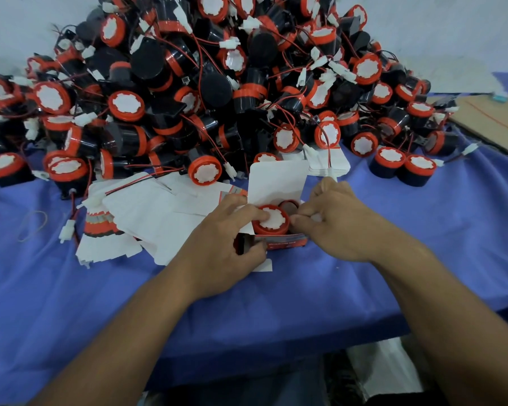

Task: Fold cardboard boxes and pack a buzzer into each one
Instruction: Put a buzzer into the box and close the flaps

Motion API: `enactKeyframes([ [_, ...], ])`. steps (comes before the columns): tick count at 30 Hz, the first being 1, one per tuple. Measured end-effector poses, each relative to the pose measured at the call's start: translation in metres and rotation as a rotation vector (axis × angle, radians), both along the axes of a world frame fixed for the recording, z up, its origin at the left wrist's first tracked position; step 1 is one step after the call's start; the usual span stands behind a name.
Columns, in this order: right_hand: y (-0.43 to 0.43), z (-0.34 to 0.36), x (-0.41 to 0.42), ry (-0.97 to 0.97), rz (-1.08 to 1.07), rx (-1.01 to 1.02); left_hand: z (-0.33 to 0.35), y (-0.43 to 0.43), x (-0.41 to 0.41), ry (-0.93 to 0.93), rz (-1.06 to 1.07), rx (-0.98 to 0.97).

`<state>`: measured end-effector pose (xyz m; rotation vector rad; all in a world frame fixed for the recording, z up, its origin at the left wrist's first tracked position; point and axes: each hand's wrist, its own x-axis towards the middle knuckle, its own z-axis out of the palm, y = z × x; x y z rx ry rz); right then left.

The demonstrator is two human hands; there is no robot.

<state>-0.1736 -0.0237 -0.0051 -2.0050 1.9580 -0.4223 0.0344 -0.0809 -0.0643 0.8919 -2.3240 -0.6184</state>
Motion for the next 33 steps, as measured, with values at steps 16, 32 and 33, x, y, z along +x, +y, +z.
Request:
enactKeyframes([
  [16, -0.014, -0.028, -0.006, -0.13, -0.115, -0.34, 0.0, 0.001, 0.0, -0.018, -0.009, -0.005],
  [32, -0.007, -0.019, -0.006, -0.142, -0.157, -0.155, 0.005, 0.005, -0.003, 0.247, 0.183, -0.236],
  [33, -0.008, -0.02, -0.005, -0.137, -0.179, -0.18, 0.006, 0.006, -0.004, 0.263, 0.198, -0.252],
])
